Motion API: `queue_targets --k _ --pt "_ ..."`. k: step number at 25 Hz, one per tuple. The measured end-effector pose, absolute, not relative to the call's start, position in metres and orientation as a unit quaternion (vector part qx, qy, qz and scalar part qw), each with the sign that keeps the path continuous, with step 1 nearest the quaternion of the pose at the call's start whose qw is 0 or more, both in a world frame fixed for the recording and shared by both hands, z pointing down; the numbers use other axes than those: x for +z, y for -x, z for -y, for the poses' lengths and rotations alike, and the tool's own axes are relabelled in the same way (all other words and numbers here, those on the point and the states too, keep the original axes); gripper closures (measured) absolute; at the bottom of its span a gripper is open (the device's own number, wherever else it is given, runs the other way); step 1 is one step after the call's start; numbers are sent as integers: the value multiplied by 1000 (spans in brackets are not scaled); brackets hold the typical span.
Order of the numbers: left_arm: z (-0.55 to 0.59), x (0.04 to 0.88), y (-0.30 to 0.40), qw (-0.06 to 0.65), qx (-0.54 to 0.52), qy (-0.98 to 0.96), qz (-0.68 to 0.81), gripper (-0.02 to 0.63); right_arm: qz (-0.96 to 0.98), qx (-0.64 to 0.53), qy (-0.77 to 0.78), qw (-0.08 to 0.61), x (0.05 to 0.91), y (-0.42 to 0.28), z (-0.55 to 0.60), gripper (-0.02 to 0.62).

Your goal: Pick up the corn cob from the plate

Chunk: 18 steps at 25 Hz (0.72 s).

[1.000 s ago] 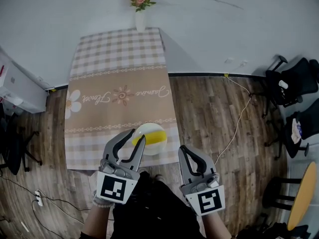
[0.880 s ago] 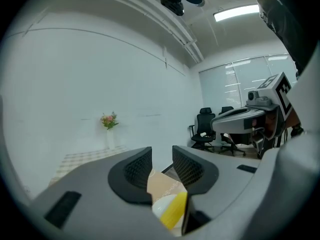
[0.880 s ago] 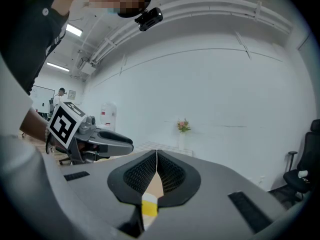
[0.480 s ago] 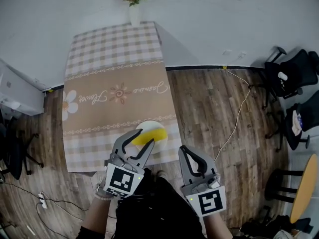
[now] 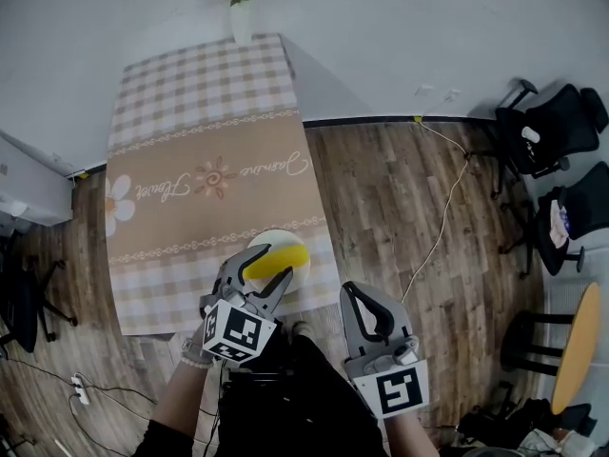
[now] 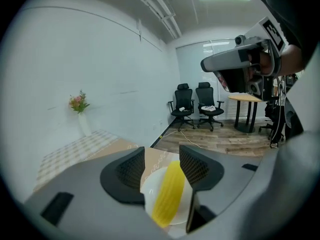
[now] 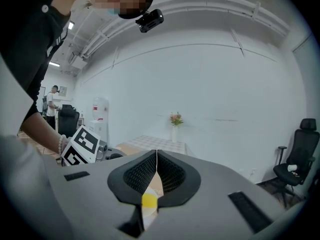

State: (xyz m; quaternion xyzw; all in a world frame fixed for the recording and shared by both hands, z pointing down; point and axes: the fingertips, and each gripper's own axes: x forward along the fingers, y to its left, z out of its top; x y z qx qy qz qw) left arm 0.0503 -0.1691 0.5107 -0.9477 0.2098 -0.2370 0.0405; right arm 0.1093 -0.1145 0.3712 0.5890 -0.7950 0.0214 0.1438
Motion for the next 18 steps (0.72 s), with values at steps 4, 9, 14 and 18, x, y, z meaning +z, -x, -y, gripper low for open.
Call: queue_targets --k 4,9,14,18 --pt "168 534 -55 42 -261 946 -190 376 788 30 -596 148 376 -115 113 552" --pt "162 562 -60 70 -305 937 -157 356 782 36 -603 153 380 -120 109 552" --pt "161 586 -64 69 -336 929 -138 347 776 43 -610 156 384 -124 106 552" --pt "162 600 -65 61 -350 926 -127 344 771 46 -615 160 386 -127 103 552"
